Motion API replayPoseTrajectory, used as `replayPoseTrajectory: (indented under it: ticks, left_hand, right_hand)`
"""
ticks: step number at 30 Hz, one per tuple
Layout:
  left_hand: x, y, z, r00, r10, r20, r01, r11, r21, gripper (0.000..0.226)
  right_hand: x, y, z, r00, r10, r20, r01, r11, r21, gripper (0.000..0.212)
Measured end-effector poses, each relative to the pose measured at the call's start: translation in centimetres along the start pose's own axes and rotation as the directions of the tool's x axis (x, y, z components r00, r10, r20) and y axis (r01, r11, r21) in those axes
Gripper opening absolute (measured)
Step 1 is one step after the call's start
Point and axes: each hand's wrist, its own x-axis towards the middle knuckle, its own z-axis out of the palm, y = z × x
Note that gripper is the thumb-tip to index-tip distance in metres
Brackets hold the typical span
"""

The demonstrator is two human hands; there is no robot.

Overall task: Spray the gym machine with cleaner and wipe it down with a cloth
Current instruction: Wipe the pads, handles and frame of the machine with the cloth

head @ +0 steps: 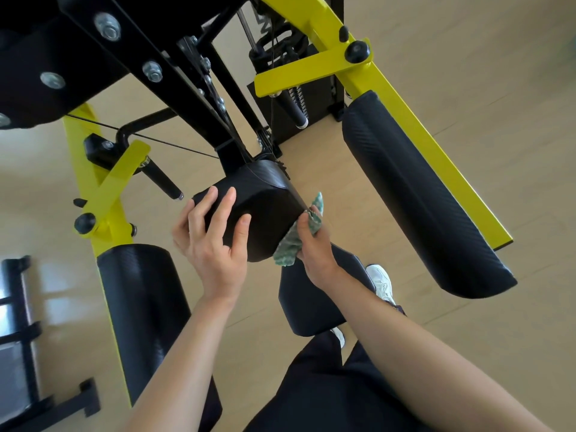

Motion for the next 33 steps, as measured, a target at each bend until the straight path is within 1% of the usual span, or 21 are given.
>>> replayPoseTrajectory:
  ticks: [4, 5, 6, 8, 9, 10, 12, 13, 14, 16, 17, 19, 21, 23, 25, 27, 29, 30, 31, 32, 33]
  left_hand:
    - [0.0, 0.2, 0.2, 1.000, -0.016, -0.018, 0.016, 1.000, -0.004, 0.037]
    - [0.0, 0.3, 0.2, 1.000, -0.017, -0.020, 0.017, 1.000, -0.008, 0.036]
    - [0.0, 0.3, 0.2, 1.000, -0.018, -0.021, 0.017, 1.000, -0.010, 0.036]
    - [0.0, 0.2, 0.2, 1.000, -0.022, -0.018, 0.022, 1.000, -0.014, 0.037]
    - [0.0, 0.2, 0.2, 1.000, -0.022, -0.014, 0.022, 1.000, -0.020, 0.037]
    - [0.0, 0.2, 0.3, 1.000, -0.022, -0.011, 0.021, 0.999, -0.026, 0.037]
    - [0.0, 0.2, 0.3, 1.000, -0.026, -0.008, 0.026, 0.999, -0.036, 0.037]
    - [0.0, 0.2, 0.3, 1.000, -0.028, -0.005, 0.028, 0.999, -0.042, 0.037]
    - [0.0, 0.2, 0.2, 1.000, -0.026, 0.000, 0.026, 0.999, -0.047, 0.038]
    - [-0.1, 0.2, 0.1, 1.000, -0.024, 0.011, 0.024, 0.998, -0.057, 0.039]
    - [-0.2, 0.2, 0.0, 1.000, -0.024, 0.018, 0.025, 0.998, -0.058, 0.039]
    - [-0.3, 0.3, -0.2, 0.999, -0.020, 0.025, 0.021, 0.998, -0.051, 0.041]
    - [-0.5, 0.4, -0.3, 0.999, -0.026, 0.041, 0.028, 0.999, -0.043, 0.044]
    - [-0.8, 0.5, -0.3, 0.998, -0.032, 0.061, 0.036, 0.997, -0.062, 0.047]
    - [-1.2, 0.7, -0.4, 0.997, -0.058, 0.048, 0.065, 0.985, -0.160, 0.047]
    - [-2.0, 0.6, -0.6, 0.990, -0.141, 0.011, 0.138, 0.946, -0.293, 0.049]
    - [-2.9, 0.8, -1.0, 0.955, -0.297, -0.010, 0.270, 0.882, -0.387, 0.055]
    - [-3.4, 1.0, -1.2, 0.912, -0.411, 0.013, 0.374, 0.816, -0.441, 0.059]
    - [-3.9, 1.6, -1.6, 0.834, -0.546, 0.071, 0.504, 0.705, -0.498, 0.061]
    - [-4.3, 2.2, -1.8, 0.729, -0.668, 0.151, 0.627, 0.562, -0.540, 0.061]
    - [-4.7, 3.0, -2.0, 0.619, -0.752, 0.227, 0.717, 0.423, -0.554, 0.058]
  right_hand:
    - [-1.3, -2.4, 1.2, 0.998, -0.057, -0.042, 0.055, 0.998, -0.041, 0.069]
    - [-1.2, -2.6, 1.6, 0.998, -0.058, -0.036, 0.056, 0.997, -0.057, 0.071]
    - [-1.0, -2.8, 2.0, 0.998, -0.051, -0.035, 0.048, 0.996, -0.076, 0.079]
    - [-0.6, -2.6, 2.9, 0.999, -0.030, -0.039, 0.026, 0.995, -0.098, 0.102]
    - [-0.6, -2.5, 3.3, 0.998, -0.021, -0.056, 0.016, 0.996, -0.090, 0.106]
    - [-0.3, -2.3, 3.4, 0.997, -0.017, -0.071, 0.012, 0.997, -0.078, 0.101]
    - [0.1, -2.1, 3.4, 0.993, 0.009, -0.117, -0.012, 1.000, -0.026, 0.083]
    - [0.3, -2.1, 3.2, 0.991, 0.021, -0.135, -0.020, 1.000, 0.009, 0.082]
    - [0.6, -1.9, 2.9, 0.988, 0.047, -0.145, -0.040, 0.998, 0.050, 0.091]
    - [0.9, -1.9, 2.5, 0.982, 0.145, -0.120, -0.124, 0.979, 0.163, 0.119]
    - [0.7, -1.9, 2.3, 0.977, 0.202, -0.067, -0.182, 0.957, 0.226, 0.127]
    - [0.9, -1.4, 2.0, 0.965, 0.258, 0.041, -0.258, 0.915, 0.310, 0.132]
    - [0.3, -2.0, 2.1, 0.946, 0.313, 0.083, -0.320, 0.865, 0.388, 0.127]
    - [-0.5, -3.3, 2.8, 0.917, 0.374, 0.141, -0.396, 0.803, 0.445, 0.107]
    - [-1.3, -5.0, 3.2, 0.899, 0.403, 0.173, -0.434, 0.764, 0.477, 0.093]
    - [-2.2, -7.2, 3.4, 0.883, 0.446, 0.147, -0.462, 0.766, 0.447, 0.086]
    - [-2.5, -8.5, 3.3, 0.890, 0.426, 0.162, -0.451, 0.777, 0.440, 0.074]
    - [-2.5, -9.1, 3.1, 0.885, 0.427, 0.187, -0.463, 0.760, 0.456, 0.069]
    - [-2.6, -9.6, 3.1, 0.866, 0.474, 0.159, -0.487, 0.728, 0.482, 0.068]
    - [-3.2, -9.9, 3.3, 0.879, 0.459, 0.131, -0.464, 0.758, 0.459, 0.068]
    - [-3.5, -9.8, 3.0, 0.907, 0.398, 0.136, -0.415, 0.794, 0.444, 0.066]
